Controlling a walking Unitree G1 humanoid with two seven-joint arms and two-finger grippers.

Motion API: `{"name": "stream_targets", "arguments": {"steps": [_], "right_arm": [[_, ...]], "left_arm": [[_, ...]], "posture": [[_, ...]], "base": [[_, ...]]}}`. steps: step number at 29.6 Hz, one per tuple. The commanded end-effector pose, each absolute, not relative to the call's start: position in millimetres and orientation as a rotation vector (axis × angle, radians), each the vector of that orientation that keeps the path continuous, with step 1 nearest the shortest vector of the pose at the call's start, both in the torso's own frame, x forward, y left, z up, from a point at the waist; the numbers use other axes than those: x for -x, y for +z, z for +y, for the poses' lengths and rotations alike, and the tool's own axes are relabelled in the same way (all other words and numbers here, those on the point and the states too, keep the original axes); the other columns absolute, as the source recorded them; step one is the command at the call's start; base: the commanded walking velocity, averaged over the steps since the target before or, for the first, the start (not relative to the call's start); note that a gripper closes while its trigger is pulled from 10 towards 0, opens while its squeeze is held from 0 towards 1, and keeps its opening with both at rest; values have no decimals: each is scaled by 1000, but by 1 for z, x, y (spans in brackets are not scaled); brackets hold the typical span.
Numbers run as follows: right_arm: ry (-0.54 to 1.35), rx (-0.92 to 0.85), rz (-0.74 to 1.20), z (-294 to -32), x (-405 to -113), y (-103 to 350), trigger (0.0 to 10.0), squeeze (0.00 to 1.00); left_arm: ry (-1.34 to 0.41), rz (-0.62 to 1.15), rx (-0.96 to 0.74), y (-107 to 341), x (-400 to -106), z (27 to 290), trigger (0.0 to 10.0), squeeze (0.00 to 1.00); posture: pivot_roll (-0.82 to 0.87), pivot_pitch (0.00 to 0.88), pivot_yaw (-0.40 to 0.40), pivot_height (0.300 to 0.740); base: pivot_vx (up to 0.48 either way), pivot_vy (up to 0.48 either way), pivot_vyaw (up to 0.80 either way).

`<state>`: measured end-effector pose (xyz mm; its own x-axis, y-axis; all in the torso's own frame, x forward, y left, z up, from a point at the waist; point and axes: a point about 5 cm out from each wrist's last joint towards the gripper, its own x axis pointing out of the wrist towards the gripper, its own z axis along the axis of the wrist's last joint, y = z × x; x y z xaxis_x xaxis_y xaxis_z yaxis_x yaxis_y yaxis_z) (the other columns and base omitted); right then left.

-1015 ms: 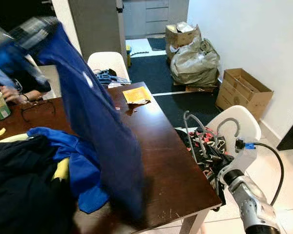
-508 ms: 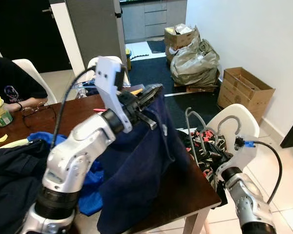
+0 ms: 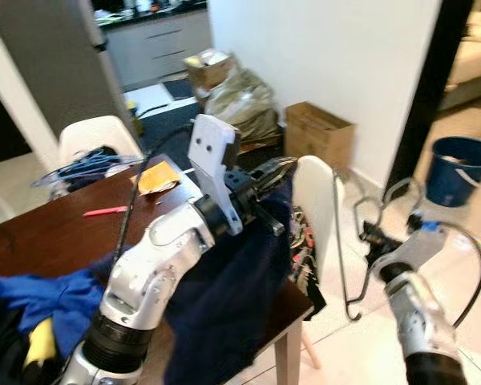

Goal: Hang hanger

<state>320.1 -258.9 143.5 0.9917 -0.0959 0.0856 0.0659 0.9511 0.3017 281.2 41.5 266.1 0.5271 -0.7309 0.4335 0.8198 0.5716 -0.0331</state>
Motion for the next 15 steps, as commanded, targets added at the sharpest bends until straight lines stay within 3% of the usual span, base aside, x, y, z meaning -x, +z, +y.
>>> {"name": "stream_targets", "arguments": {"steps": [1,15], "right_arm": [[-74,-289,-109,-253,-322,145,10000,0],[-111,-180,-99,-248,-329,147,10000,0]], "left_arm": [[-931,-440,253,273,-282,42,10000,0],[-880,-442,233,268,-297,35,10000,0]], "posture": [[-61,0,123,740],[-68,0,117,740]], "base": [[0,0,-775],[0,0,-774]]}}
